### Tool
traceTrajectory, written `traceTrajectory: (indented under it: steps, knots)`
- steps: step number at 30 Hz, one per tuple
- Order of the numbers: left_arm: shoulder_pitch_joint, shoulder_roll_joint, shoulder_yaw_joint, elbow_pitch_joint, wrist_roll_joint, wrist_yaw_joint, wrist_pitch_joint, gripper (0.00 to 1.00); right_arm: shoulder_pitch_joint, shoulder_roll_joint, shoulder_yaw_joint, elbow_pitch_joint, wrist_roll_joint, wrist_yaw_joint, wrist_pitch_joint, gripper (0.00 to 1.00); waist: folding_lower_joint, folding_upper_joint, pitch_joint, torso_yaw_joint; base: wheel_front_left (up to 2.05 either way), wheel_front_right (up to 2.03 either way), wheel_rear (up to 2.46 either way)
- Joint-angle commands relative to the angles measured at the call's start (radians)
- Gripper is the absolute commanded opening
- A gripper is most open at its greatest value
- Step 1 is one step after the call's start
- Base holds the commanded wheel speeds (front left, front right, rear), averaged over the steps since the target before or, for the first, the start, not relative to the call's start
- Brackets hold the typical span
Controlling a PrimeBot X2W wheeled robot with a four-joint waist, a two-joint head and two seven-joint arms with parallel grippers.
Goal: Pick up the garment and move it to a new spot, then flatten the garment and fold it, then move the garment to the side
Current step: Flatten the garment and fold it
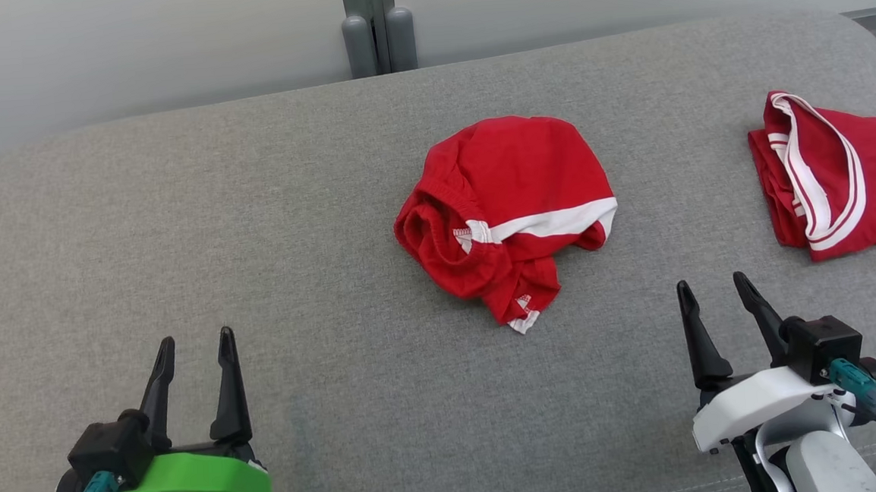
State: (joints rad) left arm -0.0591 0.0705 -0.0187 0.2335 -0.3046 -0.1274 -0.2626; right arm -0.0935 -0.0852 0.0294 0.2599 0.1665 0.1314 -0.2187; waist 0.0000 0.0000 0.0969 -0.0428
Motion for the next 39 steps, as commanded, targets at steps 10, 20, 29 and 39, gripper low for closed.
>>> traceTrajectory:
  steps: [10, 20, 29, 39]
  knots:
    - [-0.189, 0.016, -0.2, 0.061, -0.062, -0.004, 0.096, 1.0, -0.018, 0.001, 0.01, 0.01, 0.003, -0.001, -0.005, 1.0, 0.0, 0.0, 0.009, -0.028, 0.0, 0.0, 0.0]
    - [-0.445, -0.013, -0.392, 0.193, -0.184, 0.016, 0.49, 1.0, -0.034, 0.007, 0.028, 0.016, 0.003, -0.001, -0.009, 1.0, 0.0, 0.0, 0.033, -0.089, 0.0, 0.0, 0.0]
    - [-0.559, -0.017, -0.468, 0.28, -0.306, 0.105, 0.64, 1.0, -0.06, 0.016, 0.057, 0.027, 0.012, -0.001, -0.021, 1.0, 0.0, 0.0, 0.067, -0.186, 0.0, 0.0, 0.0]
    - [-0.617, -0.017, -0.495, 0.366, -0.338, 0.197, 0.627, 0.45, -0.07, 0.021, 0.071, 0.045, 0.016, -0.001, -0.033, 1.0, 0.0, 0.0, 0.08, -0.231, 0.0, 0.0, 0.0]
